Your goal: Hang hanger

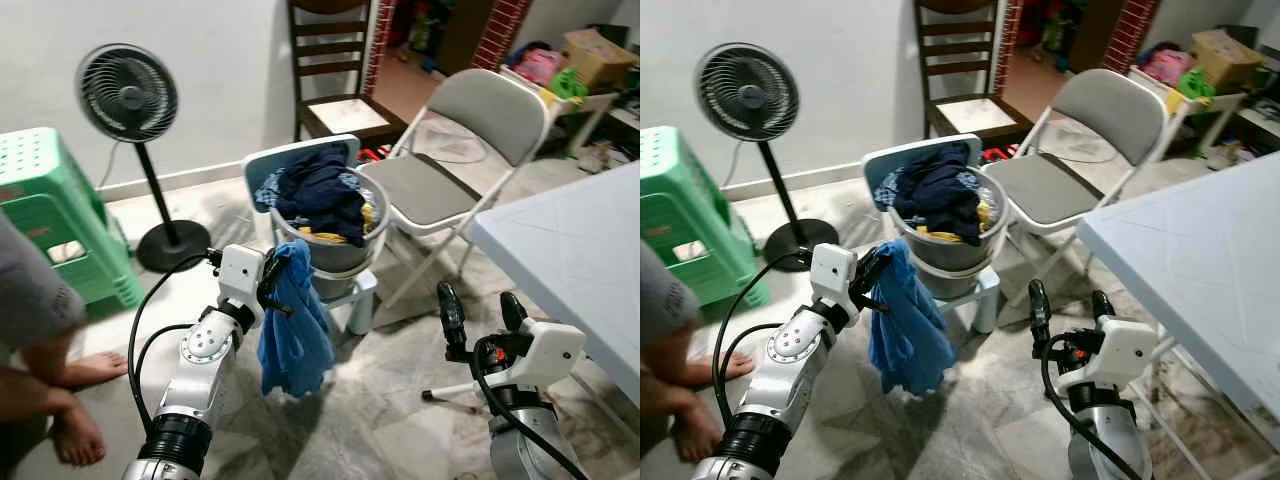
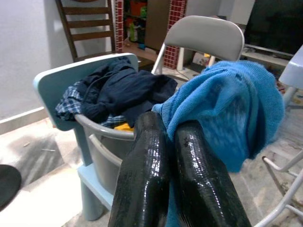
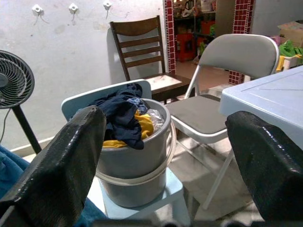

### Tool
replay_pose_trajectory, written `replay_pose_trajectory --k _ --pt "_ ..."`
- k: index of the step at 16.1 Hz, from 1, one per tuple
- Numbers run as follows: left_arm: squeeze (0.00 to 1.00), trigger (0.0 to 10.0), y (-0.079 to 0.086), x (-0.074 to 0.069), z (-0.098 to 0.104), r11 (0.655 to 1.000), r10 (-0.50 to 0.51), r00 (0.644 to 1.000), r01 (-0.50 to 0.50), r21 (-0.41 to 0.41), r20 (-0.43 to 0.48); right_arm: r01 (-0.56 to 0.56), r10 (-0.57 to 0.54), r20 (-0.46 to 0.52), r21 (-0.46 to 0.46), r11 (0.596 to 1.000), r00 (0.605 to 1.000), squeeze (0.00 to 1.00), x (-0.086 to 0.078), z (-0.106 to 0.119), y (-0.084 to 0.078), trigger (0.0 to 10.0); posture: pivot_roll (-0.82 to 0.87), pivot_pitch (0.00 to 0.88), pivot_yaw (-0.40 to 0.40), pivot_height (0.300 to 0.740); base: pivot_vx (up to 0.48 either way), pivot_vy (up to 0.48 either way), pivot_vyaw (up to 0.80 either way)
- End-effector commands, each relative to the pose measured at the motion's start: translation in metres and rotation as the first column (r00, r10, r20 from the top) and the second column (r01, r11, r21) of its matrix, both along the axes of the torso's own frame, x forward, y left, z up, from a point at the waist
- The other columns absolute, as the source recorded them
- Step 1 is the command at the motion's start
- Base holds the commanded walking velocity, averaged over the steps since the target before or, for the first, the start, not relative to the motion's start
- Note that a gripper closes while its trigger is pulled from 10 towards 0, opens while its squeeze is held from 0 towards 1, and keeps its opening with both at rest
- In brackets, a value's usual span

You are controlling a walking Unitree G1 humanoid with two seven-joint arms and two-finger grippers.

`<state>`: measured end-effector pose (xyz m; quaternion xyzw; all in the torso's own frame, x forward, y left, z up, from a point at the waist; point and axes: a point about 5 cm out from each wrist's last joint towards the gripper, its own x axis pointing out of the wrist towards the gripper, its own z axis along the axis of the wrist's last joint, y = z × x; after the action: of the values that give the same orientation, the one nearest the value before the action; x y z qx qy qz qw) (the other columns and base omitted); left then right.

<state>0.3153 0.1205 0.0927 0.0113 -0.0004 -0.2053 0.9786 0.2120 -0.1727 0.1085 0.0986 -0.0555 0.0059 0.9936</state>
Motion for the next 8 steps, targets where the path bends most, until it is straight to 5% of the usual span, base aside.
replay_pose_trajectory --k 1,8 --pt "0.0 10.0 -0.001 0.001 0.008 1.0 -0.002 1.0 0.003 -0.006 0.026 0.004 -0.004 -0.004 -0.008 1.0 1.0 0.0 0.0 -0.001 -0.002 10.0 0.15 0.018 -0.092 0.74 0.0 0.0 -0.8" --pt "0.0 10.0 0.02 -0.011 0.007 0.997 0.076 0.996 -0.077 0.029 0.038 -0.064 0.063 -0.018 -0.024 0.998 0.998 0.0 0.024 -0.002 0.006 10.0 0.27 0.044 -0.176 0.74 0.0 0.0 -0.8"
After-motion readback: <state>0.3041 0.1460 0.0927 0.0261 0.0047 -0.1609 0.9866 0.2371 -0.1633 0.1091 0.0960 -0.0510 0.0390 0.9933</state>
